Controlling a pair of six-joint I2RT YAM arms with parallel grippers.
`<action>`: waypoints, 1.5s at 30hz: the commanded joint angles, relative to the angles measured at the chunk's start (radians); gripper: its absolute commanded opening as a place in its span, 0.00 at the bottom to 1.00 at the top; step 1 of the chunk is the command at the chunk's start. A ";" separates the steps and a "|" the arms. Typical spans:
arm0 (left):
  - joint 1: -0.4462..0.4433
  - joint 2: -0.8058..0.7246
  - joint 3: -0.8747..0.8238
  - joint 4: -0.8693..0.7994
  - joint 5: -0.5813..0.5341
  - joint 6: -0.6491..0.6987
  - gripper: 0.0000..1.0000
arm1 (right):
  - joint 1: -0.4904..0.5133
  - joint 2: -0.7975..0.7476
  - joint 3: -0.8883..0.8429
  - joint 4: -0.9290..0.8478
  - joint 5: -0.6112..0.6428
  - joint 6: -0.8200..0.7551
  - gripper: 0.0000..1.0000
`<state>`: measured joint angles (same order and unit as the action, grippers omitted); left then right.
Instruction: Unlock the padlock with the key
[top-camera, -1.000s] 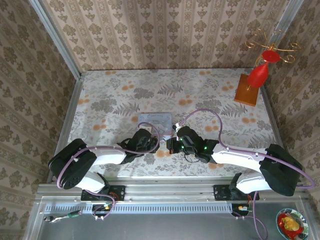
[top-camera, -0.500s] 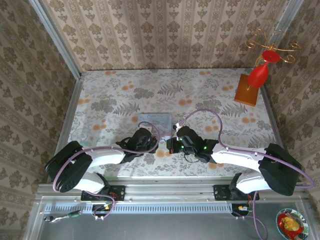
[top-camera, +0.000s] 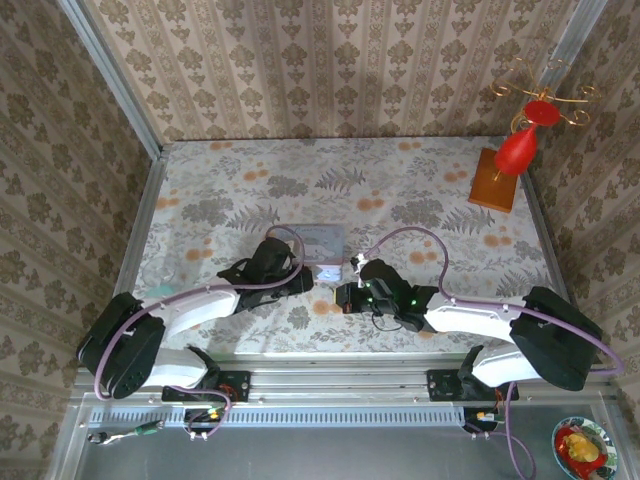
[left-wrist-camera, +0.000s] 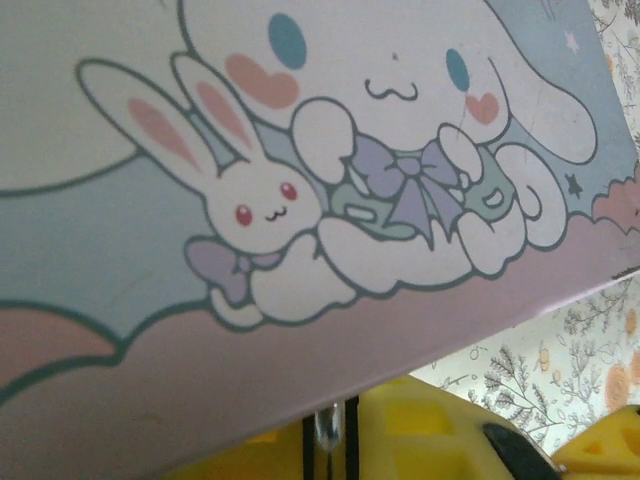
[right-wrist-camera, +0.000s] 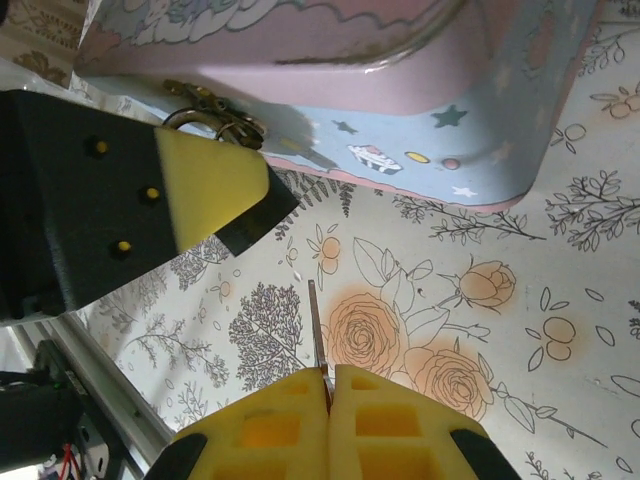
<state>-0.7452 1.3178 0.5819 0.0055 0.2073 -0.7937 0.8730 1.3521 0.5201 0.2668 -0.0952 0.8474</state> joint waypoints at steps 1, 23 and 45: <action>0.009 -0.023 0.051 -0.039 0.062 -0.027 0.11 | -0.009 0.028 -0.013 0.085 -0.037 0.056 0.00; 0.120 0.004 0.023 0.164 0.266 -0.109 0.09 | -0.128 0.156 -0.092 0.412 -0.288 0.227 0.00; 0.167 0.106 0.022 0.327 0.428 -0.122 0.08 | -0.203 0.249 -0.120 0.688 -0.408 0.297 0.00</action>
<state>-0.5808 1.4170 0.5896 0.2615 0.5816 -0.9062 0.6765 1.5906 0.4072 0.8799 -0.4706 1.1305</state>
